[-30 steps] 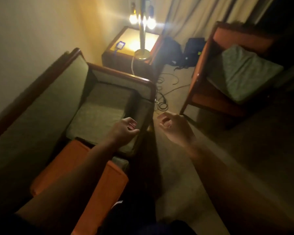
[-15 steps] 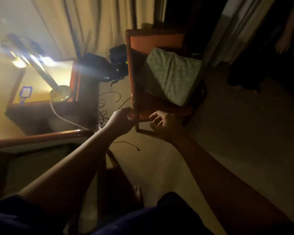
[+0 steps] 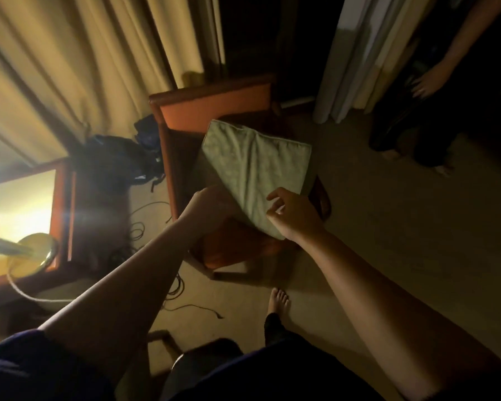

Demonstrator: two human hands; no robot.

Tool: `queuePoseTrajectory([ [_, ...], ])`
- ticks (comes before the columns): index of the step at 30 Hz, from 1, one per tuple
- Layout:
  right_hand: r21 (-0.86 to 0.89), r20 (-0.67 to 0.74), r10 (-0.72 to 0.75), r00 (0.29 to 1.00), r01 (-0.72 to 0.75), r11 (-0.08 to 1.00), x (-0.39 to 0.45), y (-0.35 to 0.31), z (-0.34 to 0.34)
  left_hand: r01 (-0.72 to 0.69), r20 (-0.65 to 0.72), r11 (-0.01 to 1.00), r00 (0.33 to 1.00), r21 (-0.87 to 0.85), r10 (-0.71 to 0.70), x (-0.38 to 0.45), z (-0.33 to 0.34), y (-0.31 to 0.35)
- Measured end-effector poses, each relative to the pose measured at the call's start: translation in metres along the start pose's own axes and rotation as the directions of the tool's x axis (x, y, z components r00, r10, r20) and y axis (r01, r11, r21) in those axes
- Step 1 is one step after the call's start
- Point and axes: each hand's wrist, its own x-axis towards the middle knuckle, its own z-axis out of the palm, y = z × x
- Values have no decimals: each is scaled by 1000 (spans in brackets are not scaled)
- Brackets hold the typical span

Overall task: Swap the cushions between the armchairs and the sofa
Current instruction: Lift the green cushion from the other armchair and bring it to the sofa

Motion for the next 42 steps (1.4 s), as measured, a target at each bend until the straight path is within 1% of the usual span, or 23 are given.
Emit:
queuePoseTrajectory([
  [3, -70, 20, 17, 1000, -15, 997, 58, 11, -19, 129, 45, 991, 990, 21, -130, 62, -1, 16],
  [4, -89, 25, 17, 1000, -15, 996, 78, 15, -24, 136, 59, 991, 989, -8, -135, 84, 0, 17],
  [6, -113, 36, 20, 999, -16, 993, 113, 23, -30, 124, 85, 984, 990, -127, -114, 123, 1, 12],
  [7, -116, 35, 27, 999, -23, 993, 133, 27, -33, 140, 95, 979, 987, -145, -127, 144, 2, 9],
  [9, -127, 33, 51, 998, -47, 991, 173, 35, -34, 149, 100, 986, 985, -78, -141, 189, 4, 3],
  [12, -188, 21, 55, 998, -50, 981, 229, 47, -27, 96, 117, 995, 989, 5, -96, 257, 10, -8],
  [15, -351, -30, 57, 998, -64, 934, 289, 55, -16, 61, 167, 992, 983, 111, -79, 332, 16, -21],
  [17, -444, -31, 96, 995, -100, 890, 326, 57, -9, 6, 173, 975, 984, 220, -45, 383, 24, -32],
  [19, -555, -50, 146, 988, -149, 818, 370, 60, 2, -54, 214, 918, 976, 392, -34, 435, 36, -45],
  [21, -652, 7, 265, 964, -197, 732, 404, 69, 16, -160, 300, 807, 954, 569, -23, 476, 50, -57],
  [23, -709, 103, 420, 901, -230, 667, 430, 83, 33, -267, 407, 698, 913, 664, -37, 510, 67, -72],
  [24, -733, 115, 465, 878, -241, 636, 438, 91, 41, -309, 451, 662, 891, 683, -49, 524, 74, -80],
  [25, -748, 112, 486, 867, -249, 616, 442, 99, 49, -340, 484, 645, 874, 684, -52, 534, 82, -90],
  [27, -755, 98, 476, 874, -246, 608, 445, 113, 58, -386, 508, 627, 861, 676, -18, 545, 93, -106],
  [29, -718, 119, 491, 863, -267, 643, 450, 124, 56, -440, 507, 600, 860, 668, 66, 550, 99, -117],
  [31, -634, 193, 533, 824, -310, 708, 450, 133, 44, -487, 530, 588, 840, 646, 114, 553, 100, -112],
  [33, -585, 251, 551, 796, -329, 741, 442, 136, 31, -506, 593, 618, 801, 602, 78, 559, 98, -96],
  [36, -575, 254, 547, 798, -331, 749, 413, 126, 21, -473, 655, 672, 755, 570, -25, 547, 85, -72],
  [38, -565, 257, 538, 803, -327, 757, 390, 115, 18, -459, 644, 669, 764, 585, -40, 520, 75, -63],
  [42, -544, 262, 512, 818, -313, 779, 345, 97, 11, -437, 569, 640, 822, 632, 0, 455, 53, -52],
])
